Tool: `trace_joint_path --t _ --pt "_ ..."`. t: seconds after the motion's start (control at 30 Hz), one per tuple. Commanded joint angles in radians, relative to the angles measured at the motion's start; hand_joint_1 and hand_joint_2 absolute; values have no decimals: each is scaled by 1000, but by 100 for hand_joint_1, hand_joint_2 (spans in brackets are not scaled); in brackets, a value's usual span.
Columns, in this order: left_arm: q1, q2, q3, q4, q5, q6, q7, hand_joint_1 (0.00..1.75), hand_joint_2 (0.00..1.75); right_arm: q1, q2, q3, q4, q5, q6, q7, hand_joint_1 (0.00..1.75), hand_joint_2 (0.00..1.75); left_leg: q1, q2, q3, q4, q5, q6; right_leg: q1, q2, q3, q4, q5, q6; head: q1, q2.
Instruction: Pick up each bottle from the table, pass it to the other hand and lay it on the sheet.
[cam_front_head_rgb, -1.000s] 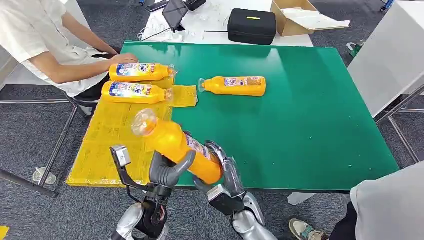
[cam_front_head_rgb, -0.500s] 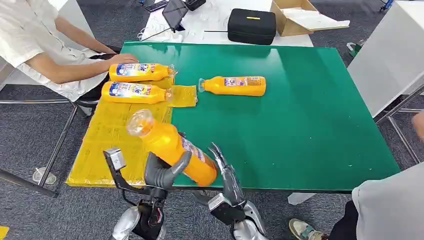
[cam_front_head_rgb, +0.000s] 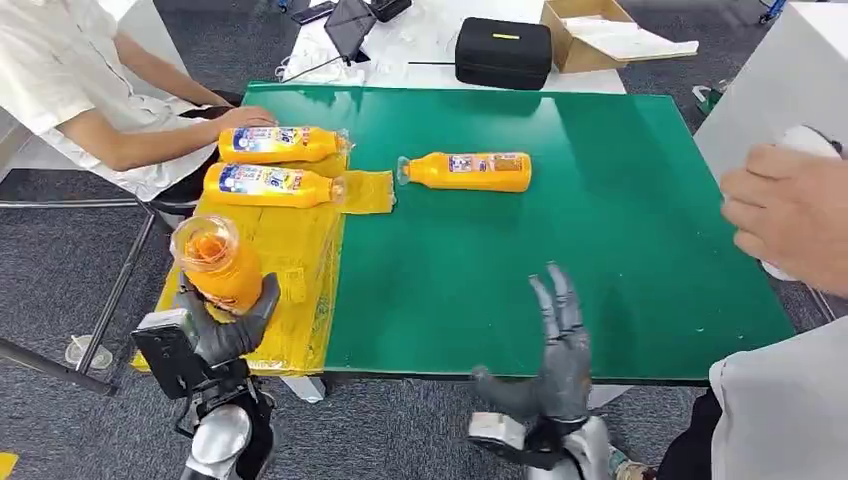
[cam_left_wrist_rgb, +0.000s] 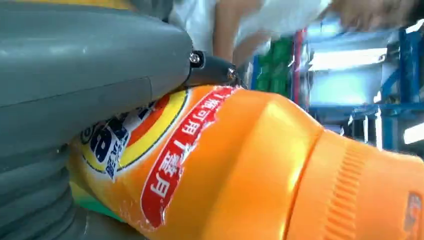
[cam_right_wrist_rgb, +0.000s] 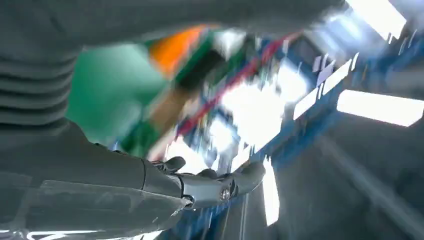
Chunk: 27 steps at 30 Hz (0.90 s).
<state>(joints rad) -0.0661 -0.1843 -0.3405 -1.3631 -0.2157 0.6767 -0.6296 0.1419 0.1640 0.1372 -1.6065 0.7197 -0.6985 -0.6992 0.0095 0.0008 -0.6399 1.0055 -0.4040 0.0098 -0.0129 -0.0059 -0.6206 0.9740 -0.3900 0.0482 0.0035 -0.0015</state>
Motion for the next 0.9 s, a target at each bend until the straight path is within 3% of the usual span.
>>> trace_joint_path --t 0.03,0.17,0.23,0.27,0.37,0.43,0.53,0.57,0.6,0.67,0.73,0.9 --pt "-207 8 70 504 -553 -16 227 175 175 -33 -10 -39 -5 -159 0 1 0 0 0 -2 4 -1 0 0 0 -2 4 -1 -1 -1 1 0" --pt "-294 23 -25 679 -702 -63 350 175 175 -62 -8 33 74 -163 0 1 0 0 0 0 9 -3 0 0 0 0 9 -2 0 -2 0 0" --pt "-324 18 -46 730 -724 -114 374 175 175 -76 -13 64 99 -179 0 1 0 0 0 -1 7 -2 1 0 1 -1 8 -2 0 -2 0 0" --pt "-351 20 -74 775 -750 -175 393 162 175 -85 -25 90 115 -193 0 1 0 0 0 0 6 -2 0 0 1 0 6 -2 0 -2 0 0" --pt "-386 20 -102 824 -770 -248 407 171 175 -102 -42 125 135 -228 0 1 0 0 1 0 7 -1 0 0 1 0 7 -1 0 -2 0 0" --pt "-404 22 -128 842 -796 -291 430 166 175 -106 -53 139 141 -231 0 1 0 0 1 1 8 -1 -1 0 2 1 8 -2 -1 -2 1 0" --pt "-426 22 -150 853 -814 -345 442 134 175 -114 -67 160 148 -247 0 1 0 0 1 0 7 -1 0 0 1 0 8 -1 -1 -2 1 0" --pt "-432 21 -149 858 -810 -364 446 94 175 -116 -69 164 151 -259 0 1 0 0 1 0 5 -1 1 0 1 0 6 -1 0 -1 0 0" --pt "-438 22 -147 863 -806 -377 449 87 175 -118 -70 170 160 -265 0 1 0 0 1 0 4 -1 1 0 1 0 5 -1 0 -1 1 0" --pt "-449 21 -134 884 -783 -425 453 10 175 -125 -70 179 171 -284 0 1 0 0 1 1 4 -1 1 -1 1 1 5 -1 0 -1 0 0" --pt "-454 19 -116 899 -758 -455 456 0 175 -126 -68 182 177 -294 0 1 0 0 1 1 5 -1 0 -1 1 1 6 -1 0 -2 1 0" --pt "-475 28 -74 983 -683 -592 441 0 175 -144 -70 203 208 -301 0 1 0 0 1 2 5 -1 0 -1 1 2 5 -1 0 -2 0 0"
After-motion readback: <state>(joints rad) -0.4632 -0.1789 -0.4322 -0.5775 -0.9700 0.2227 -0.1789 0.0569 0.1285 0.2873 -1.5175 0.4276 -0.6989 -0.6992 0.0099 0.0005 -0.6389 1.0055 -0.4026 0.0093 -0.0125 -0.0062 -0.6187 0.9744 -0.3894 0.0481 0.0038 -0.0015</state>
